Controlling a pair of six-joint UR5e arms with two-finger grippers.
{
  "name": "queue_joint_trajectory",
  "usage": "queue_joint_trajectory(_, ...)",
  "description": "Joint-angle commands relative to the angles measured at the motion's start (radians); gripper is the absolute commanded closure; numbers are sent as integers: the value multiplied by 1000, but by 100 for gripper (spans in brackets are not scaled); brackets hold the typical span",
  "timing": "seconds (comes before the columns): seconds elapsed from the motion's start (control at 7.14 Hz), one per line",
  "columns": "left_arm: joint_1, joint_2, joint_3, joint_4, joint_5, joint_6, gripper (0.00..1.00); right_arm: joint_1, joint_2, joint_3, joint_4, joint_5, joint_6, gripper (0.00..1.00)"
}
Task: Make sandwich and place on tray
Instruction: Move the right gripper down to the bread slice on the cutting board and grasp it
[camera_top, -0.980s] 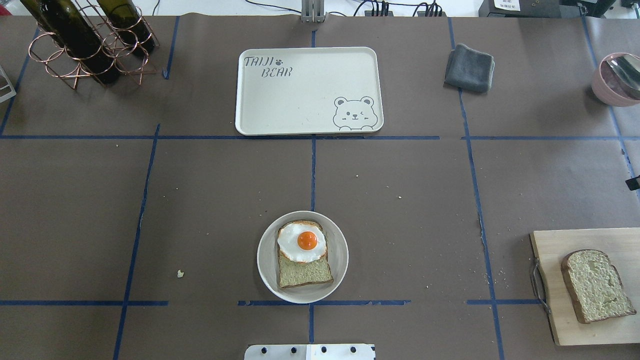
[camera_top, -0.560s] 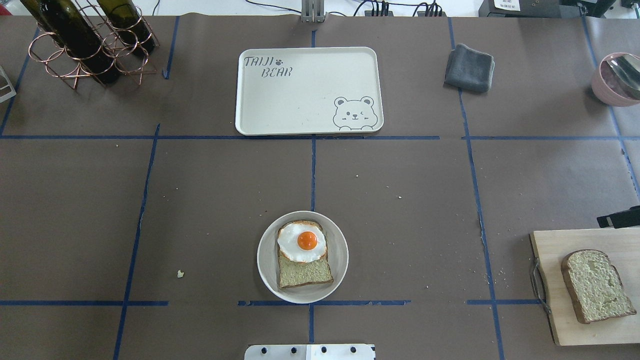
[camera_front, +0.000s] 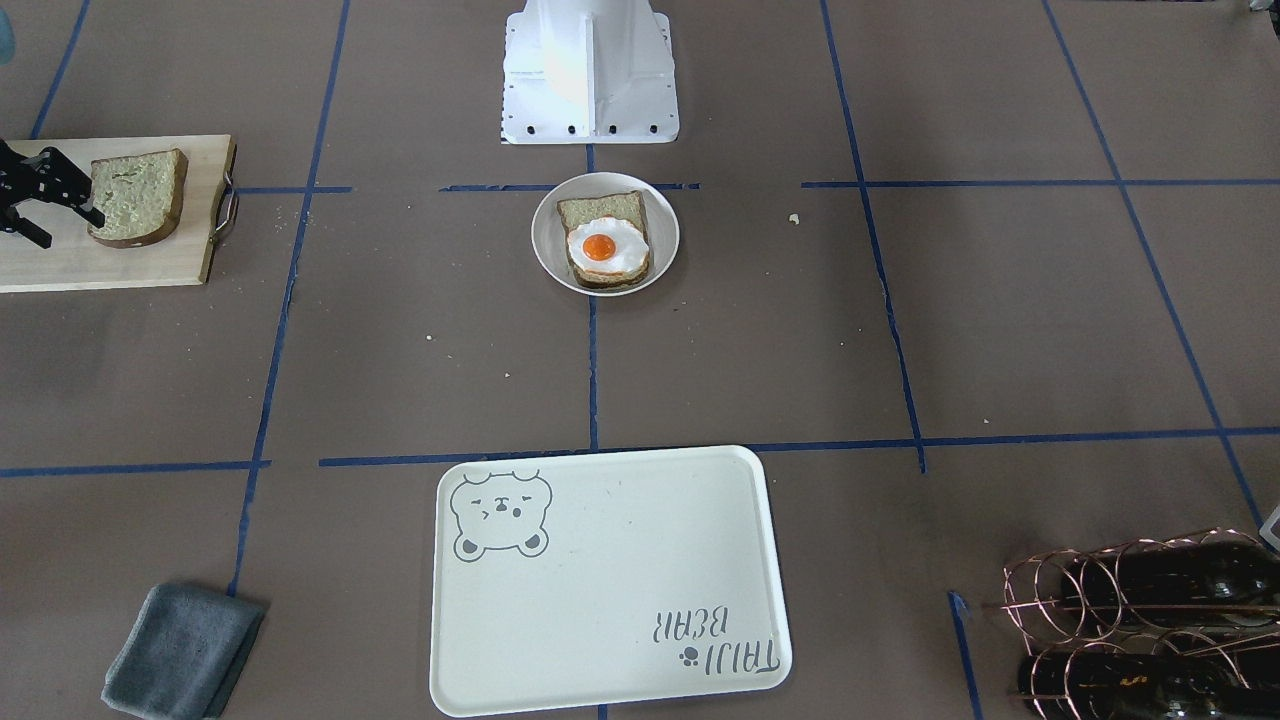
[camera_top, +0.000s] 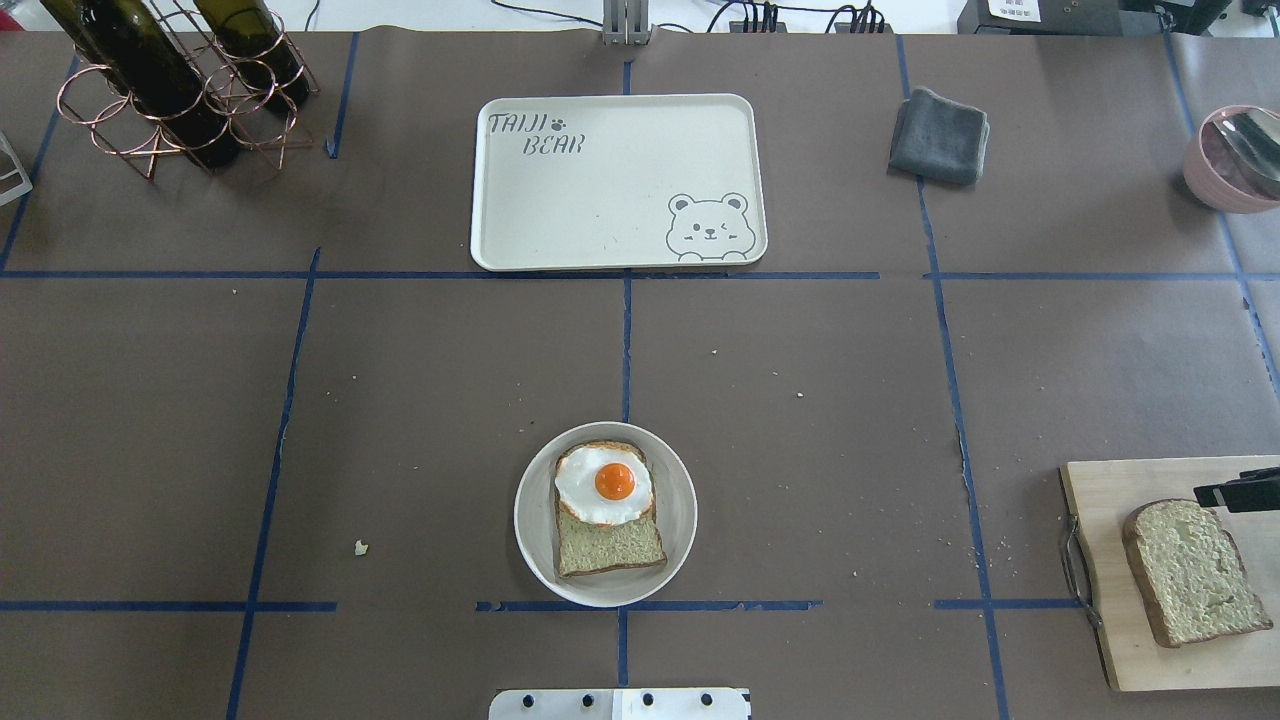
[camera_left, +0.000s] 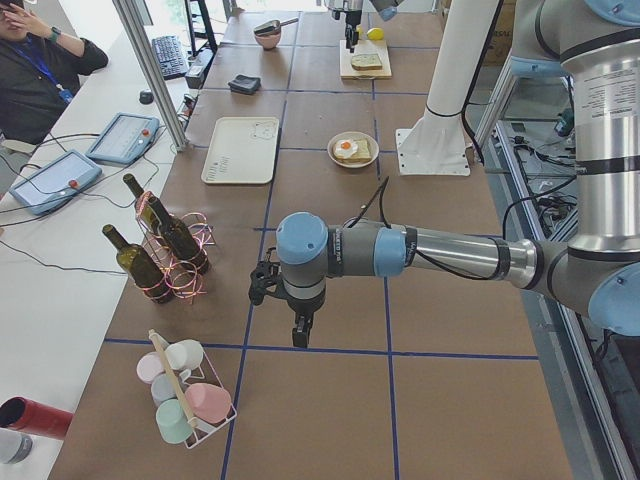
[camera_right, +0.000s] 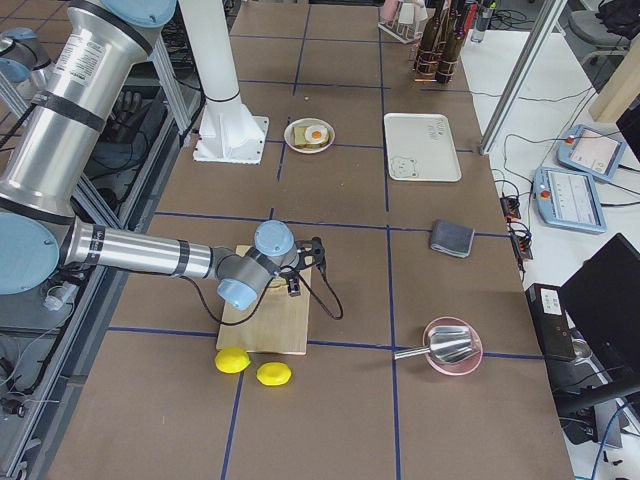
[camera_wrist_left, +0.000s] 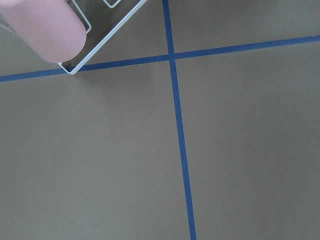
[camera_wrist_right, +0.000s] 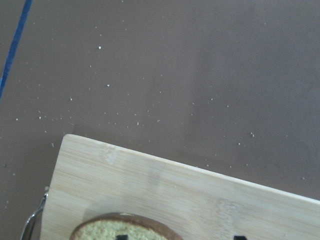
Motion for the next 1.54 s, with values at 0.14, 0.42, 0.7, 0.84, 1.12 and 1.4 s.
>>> queue_joint_trajectory(0.14, 0, 0, 0, 0, 0, 0, 0, -33, -6, -24, 10, -2, 1, 35)
queue_joint_trajectory(0.42, 0, 0, 0, -2, 0, 0, 0, -59, -6, -29, 10, -9, 1, 38)
queue_joint_trajectory(0.7, 0, 0, 0, 0, 0, 0, 0, -70, -6, -29, 10, -10, 1, 49)
queue_joint_trajectory(0.84, 0, 0, 0, 0, 0, 0, 0, -70, -6, -29, 11, -10, -1, 79)
queue_joint_trajectory(1.12, 0, 0, 0, 0, 0, 0, 0, -69, -14, -30, 32, -8, -2, 100)
queue_joint_trajectory(1.4, 0, 0, -1, 0, 0, 0, 0, -67, -16, -35, 54, 3, -2, 100)
